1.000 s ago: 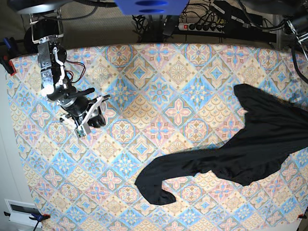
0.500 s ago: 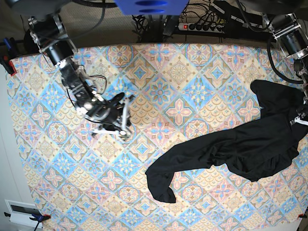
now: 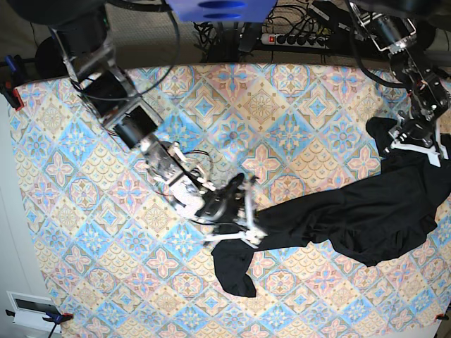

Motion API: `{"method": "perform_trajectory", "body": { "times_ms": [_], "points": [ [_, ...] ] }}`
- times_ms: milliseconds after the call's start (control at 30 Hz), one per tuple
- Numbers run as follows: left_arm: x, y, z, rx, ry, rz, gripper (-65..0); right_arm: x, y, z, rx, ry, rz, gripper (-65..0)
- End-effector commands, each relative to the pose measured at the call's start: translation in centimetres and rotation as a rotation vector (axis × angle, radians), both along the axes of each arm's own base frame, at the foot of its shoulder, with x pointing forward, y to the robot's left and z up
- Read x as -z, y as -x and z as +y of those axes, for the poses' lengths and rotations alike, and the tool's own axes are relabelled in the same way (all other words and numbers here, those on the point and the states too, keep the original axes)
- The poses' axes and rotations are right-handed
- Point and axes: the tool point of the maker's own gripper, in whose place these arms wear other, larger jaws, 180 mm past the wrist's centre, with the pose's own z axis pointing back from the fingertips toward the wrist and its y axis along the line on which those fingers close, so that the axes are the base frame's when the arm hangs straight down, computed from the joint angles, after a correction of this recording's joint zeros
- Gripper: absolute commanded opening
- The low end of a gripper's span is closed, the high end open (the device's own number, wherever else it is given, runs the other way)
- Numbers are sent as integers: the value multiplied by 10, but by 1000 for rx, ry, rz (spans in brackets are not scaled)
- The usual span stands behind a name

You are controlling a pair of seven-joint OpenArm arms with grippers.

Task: Layout the t-shirt on the table in an organized manner, then fold the t-shirt properly
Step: 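Grasp the shirt with both grippers near its middle, then lift and gather the shirt toward the table center with both grippers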

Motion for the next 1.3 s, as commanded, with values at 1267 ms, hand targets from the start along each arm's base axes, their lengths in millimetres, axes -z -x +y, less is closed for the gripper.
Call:
{"method": "perform_trajectory", "body": {
  "times_ms": [1267],
  "points": [
    [0, -214, -78, 159, -122, -183, -439, -7, 3, 5, 2, 36, -92, -296]
  ]
}}
